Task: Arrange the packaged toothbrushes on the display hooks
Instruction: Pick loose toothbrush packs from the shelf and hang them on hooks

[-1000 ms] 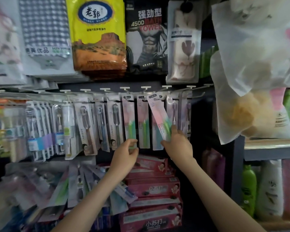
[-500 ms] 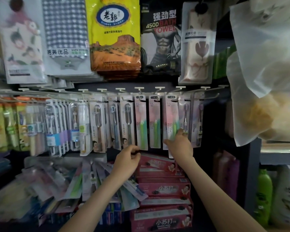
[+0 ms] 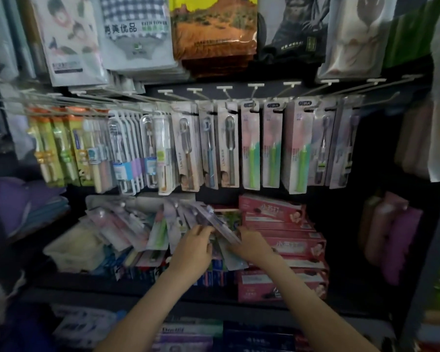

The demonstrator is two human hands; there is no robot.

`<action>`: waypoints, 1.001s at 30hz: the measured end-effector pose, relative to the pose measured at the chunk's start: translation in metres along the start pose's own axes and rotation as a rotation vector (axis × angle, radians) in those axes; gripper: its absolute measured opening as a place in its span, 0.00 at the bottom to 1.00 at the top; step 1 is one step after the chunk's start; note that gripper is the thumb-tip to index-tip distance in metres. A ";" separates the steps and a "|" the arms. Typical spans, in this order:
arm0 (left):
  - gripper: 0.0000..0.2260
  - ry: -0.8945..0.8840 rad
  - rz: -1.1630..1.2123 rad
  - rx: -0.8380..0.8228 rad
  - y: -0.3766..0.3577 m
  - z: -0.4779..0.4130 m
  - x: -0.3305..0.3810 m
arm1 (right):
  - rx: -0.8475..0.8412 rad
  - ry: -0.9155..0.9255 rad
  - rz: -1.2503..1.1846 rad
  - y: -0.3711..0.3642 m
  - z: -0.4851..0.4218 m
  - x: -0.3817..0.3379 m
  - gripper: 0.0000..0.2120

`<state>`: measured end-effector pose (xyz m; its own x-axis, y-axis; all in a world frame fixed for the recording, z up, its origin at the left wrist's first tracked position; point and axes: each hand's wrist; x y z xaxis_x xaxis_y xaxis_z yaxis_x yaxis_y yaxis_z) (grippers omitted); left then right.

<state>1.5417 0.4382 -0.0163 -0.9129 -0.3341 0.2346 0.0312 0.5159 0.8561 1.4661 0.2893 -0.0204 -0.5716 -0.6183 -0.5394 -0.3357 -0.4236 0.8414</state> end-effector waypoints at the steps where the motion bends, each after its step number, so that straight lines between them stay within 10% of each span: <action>1: 0.18 -0.006 0.013 0.009 0.002 0.004 -0.003 | 0.015 -0.017 -0.007 -0.001 -0.002 -0.002 0.24; 10: 0.14 0.022 0.213 0.081 0.013 0.024 -0.013 | 0.199 -0.056 0.049 -0.004 0.009 -0.001 0.30; 21: 0.12 0.490 1.054 0.124 0.000 0.025 0.024 | 0.564 0.286 -0.162 -0.030 0.082 0.012 0.26; 30: 0.11 0.327 0.986 0.243 0.028 0.032 0.006 | 0.554 0.345 -0.193 -0.033 0.099 -0.020 0.31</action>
<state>1.5237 0.4760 -0.0056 -0.3738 0.1400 0.9169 0.5815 0.8055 0.1140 1.4149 0.3811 -0.0342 -0.2227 -0.7804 -0.5842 -0.7941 -0.2024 0.5731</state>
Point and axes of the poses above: each hand's wrist, its own z-axis away from the middle knuckle, its own y-axis out of the back of the hand, x = y × z, and after that the axes turned 9 degrees about -y, right-handed
